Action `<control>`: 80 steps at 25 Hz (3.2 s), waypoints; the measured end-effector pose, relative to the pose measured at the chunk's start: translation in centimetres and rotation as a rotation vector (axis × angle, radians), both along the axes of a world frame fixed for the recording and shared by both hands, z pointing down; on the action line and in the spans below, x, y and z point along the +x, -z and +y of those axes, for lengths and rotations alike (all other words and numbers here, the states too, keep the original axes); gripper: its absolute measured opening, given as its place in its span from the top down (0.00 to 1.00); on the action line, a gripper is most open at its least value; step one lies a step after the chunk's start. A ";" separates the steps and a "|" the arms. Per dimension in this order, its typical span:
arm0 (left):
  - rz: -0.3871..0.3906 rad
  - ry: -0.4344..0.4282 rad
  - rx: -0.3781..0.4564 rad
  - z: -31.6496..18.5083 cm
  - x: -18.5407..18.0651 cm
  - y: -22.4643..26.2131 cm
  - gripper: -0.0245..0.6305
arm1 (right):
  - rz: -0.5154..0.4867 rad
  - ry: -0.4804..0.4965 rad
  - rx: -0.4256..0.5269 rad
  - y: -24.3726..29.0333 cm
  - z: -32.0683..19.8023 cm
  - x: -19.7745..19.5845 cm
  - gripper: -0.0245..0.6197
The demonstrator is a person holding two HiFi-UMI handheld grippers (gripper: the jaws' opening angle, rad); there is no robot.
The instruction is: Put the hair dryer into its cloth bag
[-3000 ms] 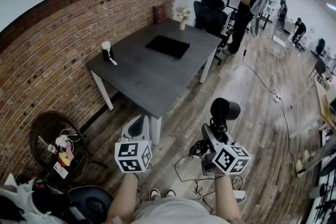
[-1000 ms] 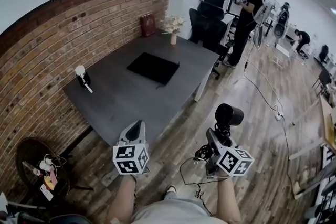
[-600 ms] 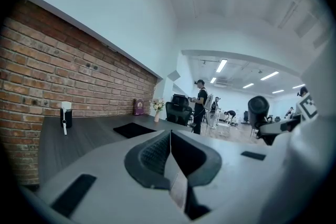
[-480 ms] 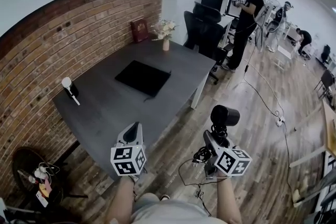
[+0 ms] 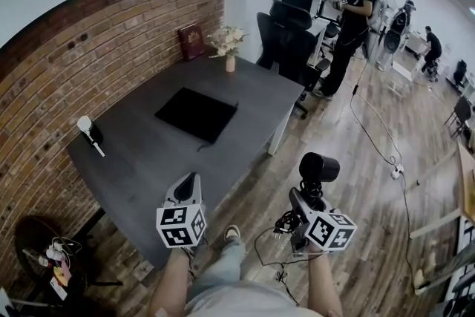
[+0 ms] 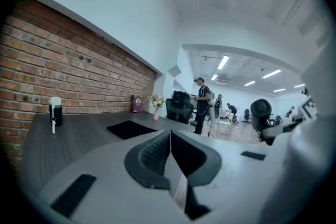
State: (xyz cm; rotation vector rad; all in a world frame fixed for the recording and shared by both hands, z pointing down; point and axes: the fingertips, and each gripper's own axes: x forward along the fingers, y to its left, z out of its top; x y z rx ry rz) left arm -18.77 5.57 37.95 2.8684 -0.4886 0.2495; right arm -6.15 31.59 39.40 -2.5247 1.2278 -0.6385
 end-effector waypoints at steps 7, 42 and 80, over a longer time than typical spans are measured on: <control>0.013 0.017 -0.014 -3.4 5.2 -0.6 0.95 | 0.021 0.020 -0.011 -0.2 -3.6 5.4 0.62; -0.111 0.279 -0.118 -21.6 24.0 -6.3 0.95 | -0.033 0.287 -0.111 -2.7 -28.2 33.2 0.62; -0.253 0.650 -0.303 -18.3 20.8 -15.8 0.95 | -0.119 0.788 -0.295 -12.1 -35.9 33.9 0.63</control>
